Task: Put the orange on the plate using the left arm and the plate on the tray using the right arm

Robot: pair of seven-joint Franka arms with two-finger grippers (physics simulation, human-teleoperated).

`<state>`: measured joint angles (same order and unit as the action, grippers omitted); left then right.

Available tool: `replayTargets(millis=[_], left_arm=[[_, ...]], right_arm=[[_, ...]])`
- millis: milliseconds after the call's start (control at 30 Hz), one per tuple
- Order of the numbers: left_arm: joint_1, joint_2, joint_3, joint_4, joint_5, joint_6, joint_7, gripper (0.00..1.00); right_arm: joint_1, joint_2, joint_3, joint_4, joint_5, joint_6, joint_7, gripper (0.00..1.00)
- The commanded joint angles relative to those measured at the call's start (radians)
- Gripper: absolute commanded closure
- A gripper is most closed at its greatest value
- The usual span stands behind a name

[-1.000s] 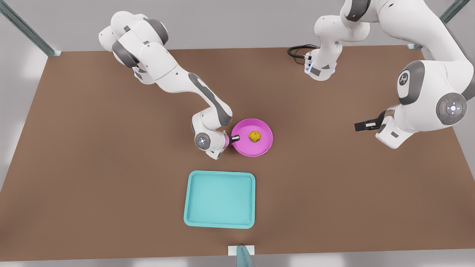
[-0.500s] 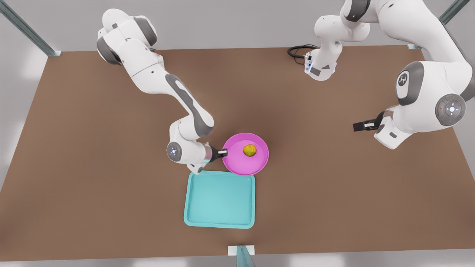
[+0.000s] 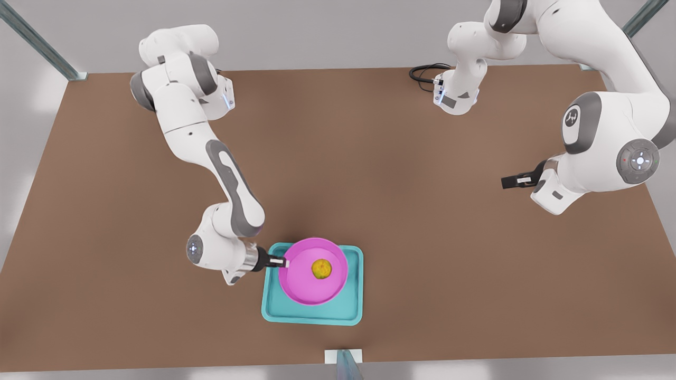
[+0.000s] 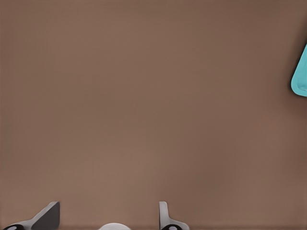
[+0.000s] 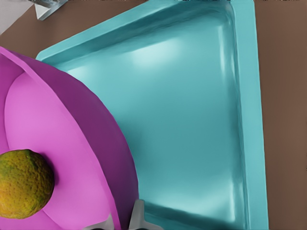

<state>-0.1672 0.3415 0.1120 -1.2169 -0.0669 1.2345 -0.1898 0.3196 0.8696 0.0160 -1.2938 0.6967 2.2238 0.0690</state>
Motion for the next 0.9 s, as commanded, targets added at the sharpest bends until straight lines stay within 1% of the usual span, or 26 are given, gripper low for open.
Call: replayTargets(millis=[0,167,200,233,400,467,500,533,567,600,633,667,733,767,800,867], left_arm=[[0.000,-0.001,0.000,0.000,-0.001,-0.001,0.003,0.00],[0.000,-0.001,0.000,0.000,0.001,-0.001,0.003,0.00],[0.000,-0.001,0.001,0.000,0.001,-0.001,0.001,0.00],[0.000,-0.001,0.000,0.000,0.001,0.000,0.003,0.00],[0.000,-0.001,0.000,0.000,-0.001,-0.001,0.003,0.00],[0.000,-0.001,0.000,0.000,-0.001,-0.001,0.001,0.00],[-0.002,-0.001,0.000,0.000,-0.001,-0.003,0.001,0.00],[-0.002,-0.001,0.000,0.000,-0.001,-0.004,0.001,0.00],[-0.002,-0.001,0.000,0.000,-0.001,-0.006,0.001,0.00],[0.000,-0.001,0.002,0.003,0.001,-0.006,0.003,0.00],[-0.002,-0.001,0.000,0.008,0.002,-0.007,0.001,0.00],[-0.003,-0.001,-0.003,0.011,0.004,-0.007,-0.010,0.00],[-0.005,-0.001,-0.005,0.010,0.002,-0.007,0.001,0.00],[-0.006,-0.001,-0.006,0.010,0.002,-0.009,0.001,0.00],[-0.006,-0.001,-0.006,0.010,0.002,-0.009,0.001,0.00],[-0.008,-0.001,-0.006,0.007,0.002,-0.009,0.001,0.00]], right_arm=[[-0.001,0.008,-0.010,0.013,0.000,0.071,0.005,0.79],[-0.001,0.037,-0.016,0.039,-0.002,0.129,-0.002,0.79],[-0.001,0.037,-0.016,0.037,-0.002,0.129,0.000,0.08],[0.001,0.034,-0.016,0.034,-0.002,0.131,-0.002,0.00],[0.010,-0.003,-0.016,0.027,0.001,0.114,-0.002,0.00],[0.006,-0.079,-0.027,-0.042,-0.016,0.077,-0.002,0.00],[0.001,-0.136,-0.059,-0.050,-0.066,-0.038,0.000,0.00],[-0.005,-0.179,-0.089,-0.050,-0.205,-0.178,-0.002,0.00],[-0.057,-0.245,-0.094,-0.042,-0.524,-0.404,-0.057,0.00],[-0.114,-0.323,-0.094,-0.044,-0.749,-0.564,-0.172,0.00],[-0.185,-0.397,-0.094,-0.044,-0.815,-0.586,-0.280,0.00],[-0.224,-0.483,-0.094,-0.052,-0.824,-0.595,-0.324,0.00],[-0.249,-0.667,-0.094,-0.062,-0.869,-0.734,-0.324,0.00],[-0.249,-0.739,-0.094,-0.101,-0.869,-0.753,-0.322,0.00],[-0.249,-0.787,-0.094,-0.154,-0.867,-0.745,-0.322,0.00],[-0.249,-0.801,-0.096,-0.160,-0.867,-0.753,-0.322,0.00]])
